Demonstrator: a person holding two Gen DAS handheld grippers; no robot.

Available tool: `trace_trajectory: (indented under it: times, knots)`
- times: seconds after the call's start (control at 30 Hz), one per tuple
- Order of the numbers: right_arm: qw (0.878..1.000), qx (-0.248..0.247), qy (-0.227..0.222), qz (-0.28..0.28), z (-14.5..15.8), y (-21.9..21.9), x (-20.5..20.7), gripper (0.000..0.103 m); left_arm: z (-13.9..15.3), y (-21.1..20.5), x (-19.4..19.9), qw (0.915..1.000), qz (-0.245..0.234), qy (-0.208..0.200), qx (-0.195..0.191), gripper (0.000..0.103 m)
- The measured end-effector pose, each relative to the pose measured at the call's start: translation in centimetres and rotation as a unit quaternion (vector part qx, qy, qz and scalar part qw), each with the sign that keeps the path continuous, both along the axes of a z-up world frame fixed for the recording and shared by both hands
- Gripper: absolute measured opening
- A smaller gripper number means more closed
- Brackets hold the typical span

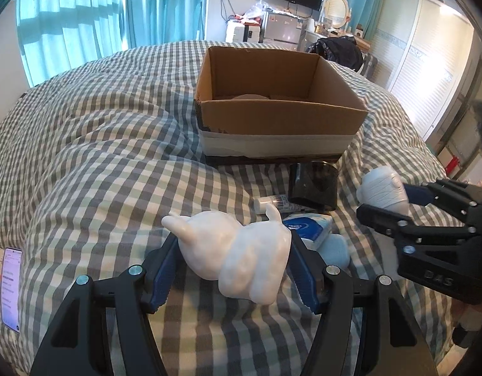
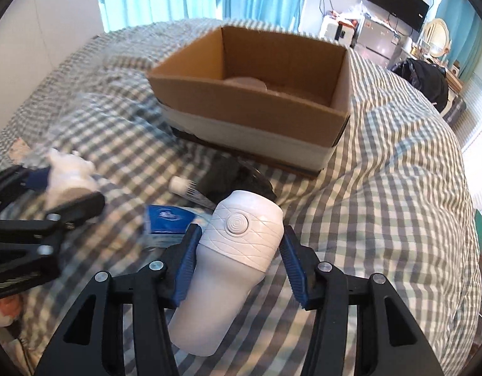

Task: Organize objects
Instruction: 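Grasp the white figurines with the left gripper while the right gripper grasps the white bottle, then lower the figurines and white bottle into the box and open both grippers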

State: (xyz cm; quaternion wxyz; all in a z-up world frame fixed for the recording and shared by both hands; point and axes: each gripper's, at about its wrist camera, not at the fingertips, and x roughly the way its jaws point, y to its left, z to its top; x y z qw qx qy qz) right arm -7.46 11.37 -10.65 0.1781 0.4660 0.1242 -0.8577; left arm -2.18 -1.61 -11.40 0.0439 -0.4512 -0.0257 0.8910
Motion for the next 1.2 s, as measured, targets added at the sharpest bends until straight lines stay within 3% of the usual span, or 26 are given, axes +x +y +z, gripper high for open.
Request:
trace_trajectory:
  times: [0.3,0.7,0.97,1.2]
  knots:
    - [0.998,-0.046,0.035,0.006,4.6,1.4,2.6,0.051,4.1,2.4,1.6,0.9993,-0.020,0.030,0.000,0.067]
    - [0.989,-0.053,0.135,0.008,13.3,3.7,3.9,0.051,11.8,3.2,-0.6,0.9954,-0.039,0.087,-0.010,0.067]
    - [0.984,-0.067,0.167,0.010,16.9,3.7,0.1,0.051,15.5,2.5,-5.0,0.9919,-0.048,0.117,-0.011,0.067]
    - [0.982,-0.063,0.179,0.009,18.7,2.3,-5.9,0.051,16.6,0.9,-11.2,0.9919,-0.049,0.117,0.011,0.067]
